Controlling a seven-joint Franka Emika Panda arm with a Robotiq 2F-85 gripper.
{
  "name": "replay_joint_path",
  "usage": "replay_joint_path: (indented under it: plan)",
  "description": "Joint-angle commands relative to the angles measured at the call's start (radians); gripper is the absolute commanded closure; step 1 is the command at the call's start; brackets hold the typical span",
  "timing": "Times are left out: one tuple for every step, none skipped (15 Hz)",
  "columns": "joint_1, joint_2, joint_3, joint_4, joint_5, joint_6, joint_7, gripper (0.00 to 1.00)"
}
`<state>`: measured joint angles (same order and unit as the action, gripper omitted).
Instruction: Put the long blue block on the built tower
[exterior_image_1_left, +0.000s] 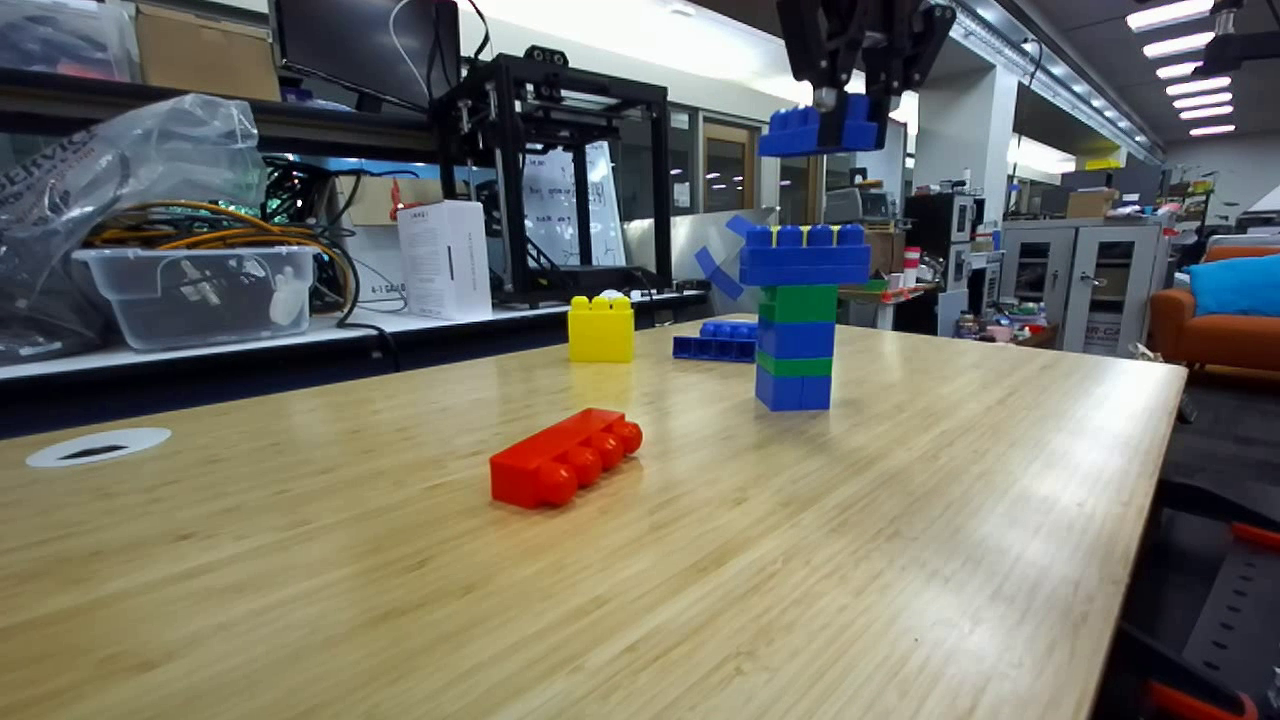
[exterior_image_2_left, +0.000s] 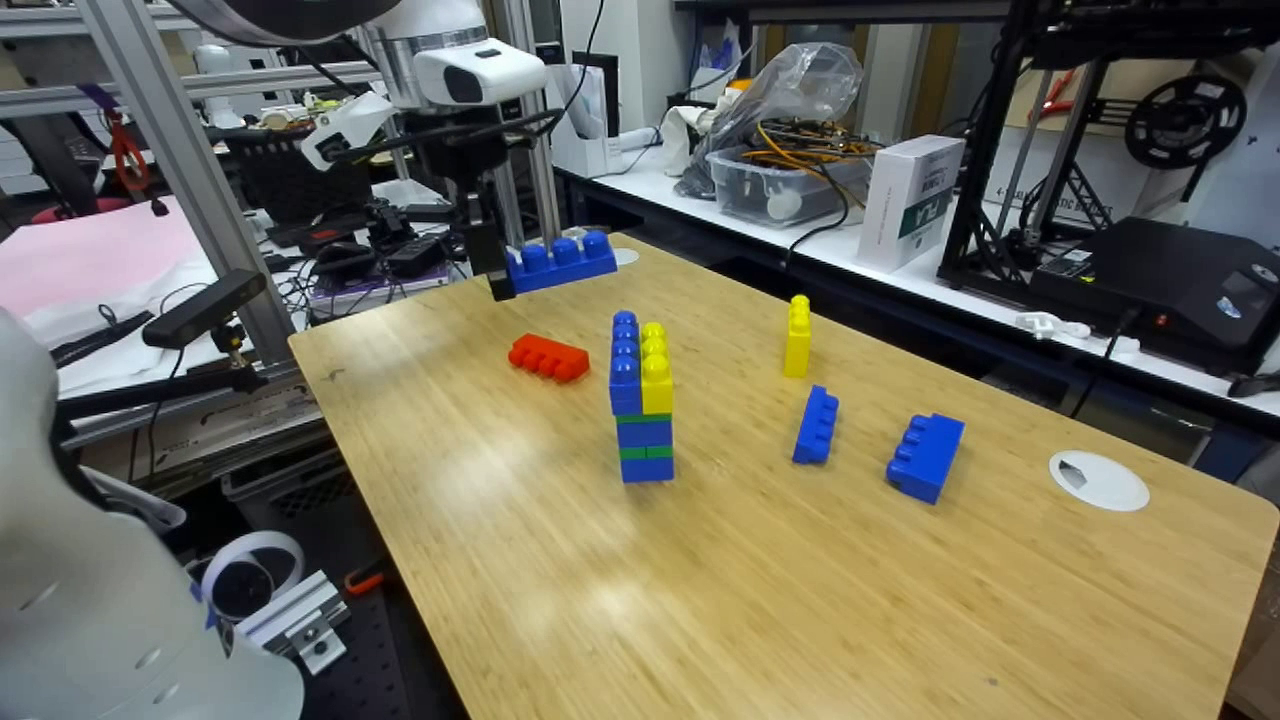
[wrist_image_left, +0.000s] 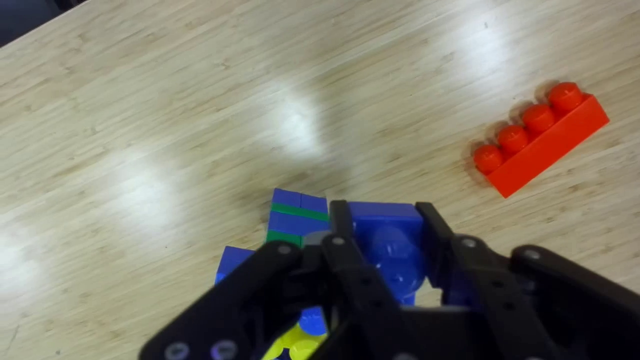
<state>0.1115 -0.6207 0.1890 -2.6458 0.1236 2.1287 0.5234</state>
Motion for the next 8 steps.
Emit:
replay_joint_path:
  plan:
    - [-0.026,0.006,-0.003,0.001,0.025,-0.009,-0.021,0.90]
    - [-0.033,0.006,-0.008,-0.003,0.024,-0.005,-0.023,0.90]
    - [-0.035,0.017,-0.009,-0.003,0.026,0.007,-0.025,0.90]
    - [-0.040,0.025,-0.013,-0.004,0.027,0.014,-0.029,0.90]
    - [-0.046,0.039,-0.009,-0.003,0.027,0.025,-0.015,0.90]
    - [-0.045,0.053,-0.018,-0.002,0.034,0.032,-0.028,0.90]
    - [-0.048,0.074,-0.018,0.002,0.038,0.043,-0.024,0.90]
    - [-0.050,0.094,-0.022,0.005,0.045,0.056,-0.023,0.90]
